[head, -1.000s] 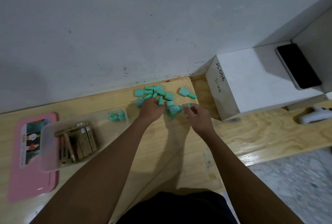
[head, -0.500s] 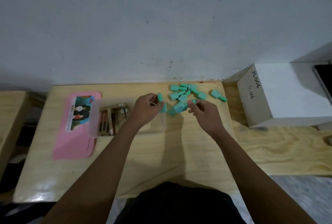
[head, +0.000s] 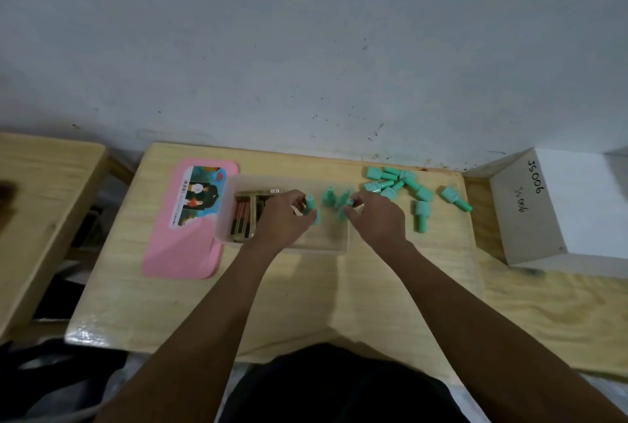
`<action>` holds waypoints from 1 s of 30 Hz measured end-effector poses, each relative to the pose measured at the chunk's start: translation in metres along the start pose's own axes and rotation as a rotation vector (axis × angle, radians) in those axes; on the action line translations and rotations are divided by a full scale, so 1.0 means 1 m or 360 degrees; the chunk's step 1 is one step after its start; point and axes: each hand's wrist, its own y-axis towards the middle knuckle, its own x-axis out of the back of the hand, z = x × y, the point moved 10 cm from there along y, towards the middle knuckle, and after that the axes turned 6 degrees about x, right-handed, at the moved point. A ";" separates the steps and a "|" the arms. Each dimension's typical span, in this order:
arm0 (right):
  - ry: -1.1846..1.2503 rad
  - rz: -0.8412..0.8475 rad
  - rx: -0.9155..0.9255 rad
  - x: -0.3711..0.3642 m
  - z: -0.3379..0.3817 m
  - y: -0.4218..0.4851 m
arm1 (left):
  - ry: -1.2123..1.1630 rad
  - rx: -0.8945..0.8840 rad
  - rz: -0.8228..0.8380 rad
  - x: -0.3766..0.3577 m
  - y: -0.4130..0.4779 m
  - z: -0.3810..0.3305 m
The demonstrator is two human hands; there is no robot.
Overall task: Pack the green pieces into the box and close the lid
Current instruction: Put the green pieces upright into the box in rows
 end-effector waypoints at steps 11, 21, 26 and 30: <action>-0.0173 -0.0103 -0.0043 -0.009 -0.004 0.006 | 0.0114 -0.0024 0.0089 -0.024 0.015 0.009; 0.0245 -0.0160 -0.0093 0.000 -0.018 -0.001 | 0.0237 0.0030 0.0024 -0.045 0.025 0.004; 0.0419 -0.0024 -0.0158 -0.010 -0.035 -0.008 | 0.0248 0.0075 -0.0003 -0.055 0.031 0.006; 0.0704 0.0084 -0.0224 -0.022 -0.043 -0.013 | 0.0227 0.0107 -0.0042 -0.057 0.032 0.002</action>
